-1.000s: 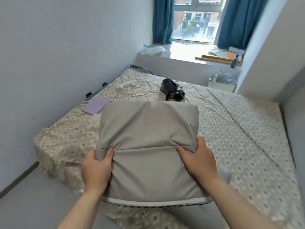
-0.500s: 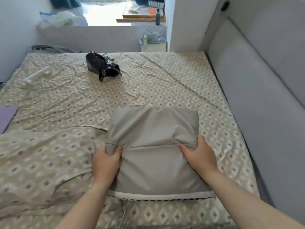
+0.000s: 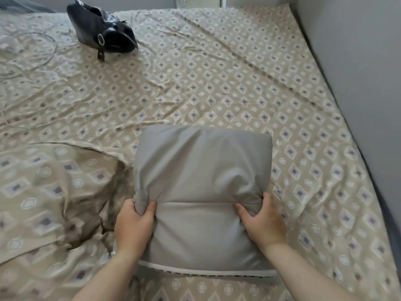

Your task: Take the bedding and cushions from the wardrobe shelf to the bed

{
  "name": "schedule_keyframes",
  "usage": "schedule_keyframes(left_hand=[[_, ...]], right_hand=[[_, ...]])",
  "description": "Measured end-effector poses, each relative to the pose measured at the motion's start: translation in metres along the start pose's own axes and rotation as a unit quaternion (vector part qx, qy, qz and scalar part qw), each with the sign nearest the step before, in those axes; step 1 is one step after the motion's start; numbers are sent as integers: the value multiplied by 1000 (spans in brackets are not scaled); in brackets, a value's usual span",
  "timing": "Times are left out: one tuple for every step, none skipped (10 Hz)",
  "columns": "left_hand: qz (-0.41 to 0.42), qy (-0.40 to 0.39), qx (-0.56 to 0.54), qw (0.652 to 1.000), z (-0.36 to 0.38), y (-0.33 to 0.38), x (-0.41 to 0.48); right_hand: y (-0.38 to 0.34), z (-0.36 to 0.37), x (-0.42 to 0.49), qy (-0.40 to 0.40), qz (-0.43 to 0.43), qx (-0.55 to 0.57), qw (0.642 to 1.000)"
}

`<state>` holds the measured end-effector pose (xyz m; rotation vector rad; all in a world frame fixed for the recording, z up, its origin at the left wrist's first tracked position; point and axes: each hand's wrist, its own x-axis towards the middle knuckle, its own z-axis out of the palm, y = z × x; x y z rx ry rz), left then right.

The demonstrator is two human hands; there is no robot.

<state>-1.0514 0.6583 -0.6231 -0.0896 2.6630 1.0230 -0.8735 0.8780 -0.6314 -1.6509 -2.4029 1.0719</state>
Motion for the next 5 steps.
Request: schedule_keyframes(left_hand=[[5,-19,39,999,10,-9,9],[4,-31,56,998,11,-8,10],[-1,-35,78,996,8,-7,11],[-12,-24,112,993,0,0,5],[11,2,129,992,-6,4,5]], right_hand=[[9,5,1,-11,20,7,1000],[8,2,1,-25,34,3,999],[8,-1,-1,-39,30,8,999],[5,-12,-7,-27,16,5,999],[-8,-40,-5,55,-45,53,996]])
